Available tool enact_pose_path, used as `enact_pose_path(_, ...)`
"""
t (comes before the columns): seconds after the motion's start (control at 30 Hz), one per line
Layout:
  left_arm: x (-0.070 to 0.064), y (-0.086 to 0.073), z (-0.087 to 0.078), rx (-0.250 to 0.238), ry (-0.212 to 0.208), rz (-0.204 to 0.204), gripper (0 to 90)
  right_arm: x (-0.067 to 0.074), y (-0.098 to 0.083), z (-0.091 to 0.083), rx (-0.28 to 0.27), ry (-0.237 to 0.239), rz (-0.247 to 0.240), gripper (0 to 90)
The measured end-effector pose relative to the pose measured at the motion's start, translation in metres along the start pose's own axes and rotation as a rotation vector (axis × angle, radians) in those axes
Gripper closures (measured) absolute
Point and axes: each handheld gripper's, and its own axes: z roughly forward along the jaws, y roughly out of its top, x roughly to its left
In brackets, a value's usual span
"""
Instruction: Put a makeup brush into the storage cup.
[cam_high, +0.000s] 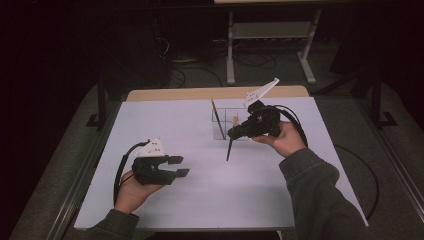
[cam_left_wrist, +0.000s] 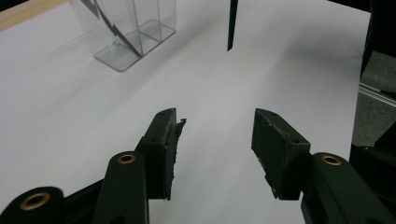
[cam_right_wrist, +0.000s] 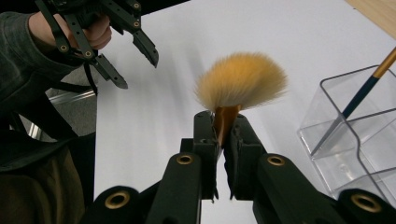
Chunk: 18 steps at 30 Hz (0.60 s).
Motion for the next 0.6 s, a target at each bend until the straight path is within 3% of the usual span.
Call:
enact_pose_path(0.37,0.004,-0.012,-0.008,-0.002,0.031,-0.027,46.3,-0.011,0.0,-0.01,-0.018,-0.021,0.034,82.6)
enact_pose_path(0.6,0.006,-0.019,-0.013,0.003,0.056,-0.025,45.3,-0.015,0.005,-0.012,0.006,-0.033,0.04,82.6)
